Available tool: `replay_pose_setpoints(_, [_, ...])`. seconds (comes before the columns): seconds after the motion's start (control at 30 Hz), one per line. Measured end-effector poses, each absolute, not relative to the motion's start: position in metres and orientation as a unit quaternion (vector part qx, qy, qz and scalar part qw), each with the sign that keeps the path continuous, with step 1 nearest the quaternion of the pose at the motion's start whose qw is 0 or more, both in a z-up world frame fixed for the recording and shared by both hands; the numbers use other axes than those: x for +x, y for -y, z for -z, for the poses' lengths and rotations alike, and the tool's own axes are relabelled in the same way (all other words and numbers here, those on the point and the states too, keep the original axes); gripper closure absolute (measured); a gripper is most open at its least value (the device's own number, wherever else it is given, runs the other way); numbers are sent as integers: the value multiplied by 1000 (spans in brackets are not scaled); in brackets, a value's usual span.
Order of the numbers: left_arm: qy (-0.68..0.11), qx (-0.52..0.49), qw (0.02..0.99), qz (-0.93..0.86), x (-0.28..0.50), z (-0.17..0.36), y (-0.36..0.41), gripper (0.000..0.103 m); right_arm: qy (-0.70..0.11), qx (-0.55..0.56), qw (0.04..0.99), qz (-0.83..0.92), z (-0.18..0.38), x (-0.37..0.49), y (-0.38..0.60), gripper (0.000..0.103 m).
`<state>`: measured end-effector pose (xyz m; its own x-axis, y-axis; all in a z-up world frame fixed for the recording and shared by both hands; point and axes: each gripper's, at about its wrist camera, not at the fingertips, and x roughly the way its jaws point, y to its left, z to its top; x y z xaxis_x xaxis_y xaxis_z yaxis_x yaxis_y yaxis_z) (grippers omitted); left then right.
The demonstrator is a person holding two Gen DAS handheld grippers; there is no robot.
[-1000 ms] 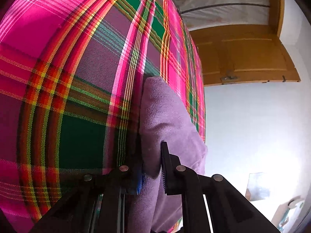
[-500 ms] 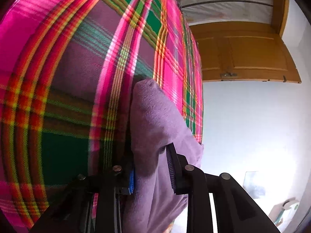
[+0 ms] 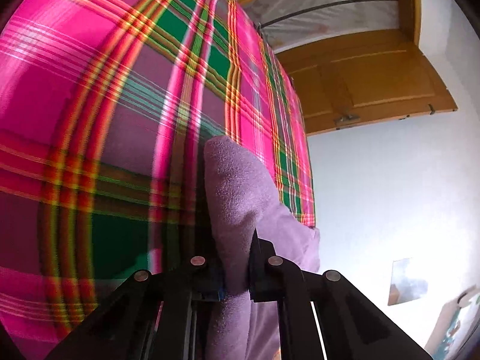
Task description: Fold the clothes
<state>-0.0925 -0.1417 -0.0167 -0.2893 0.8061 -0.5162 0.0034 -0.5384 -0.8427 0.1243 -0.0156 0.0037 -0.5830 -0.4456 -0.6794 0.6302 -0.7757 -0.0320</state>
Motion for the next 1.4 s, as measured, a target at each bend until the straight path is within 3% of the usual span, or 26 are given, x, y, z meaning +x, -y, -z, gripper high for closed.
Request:
replay_pose_setpoints(0.8, [412, -502, 164, -743, -27, 18, 303, 92, -140, 340, 463, 806, -3, 153, 132, 90])
replay_pose_setpoints(1.13, [405, -500, 124, -756, -15, 10, 296, 82, -125, 388, 477, 779, 11, 123, 128, 82])
replay_pose_setpoints(1.4, [384, -467, 73, -793, 17, -23, 286, 82, -78, 371, 457, 804, -13, 111, 73, 79])
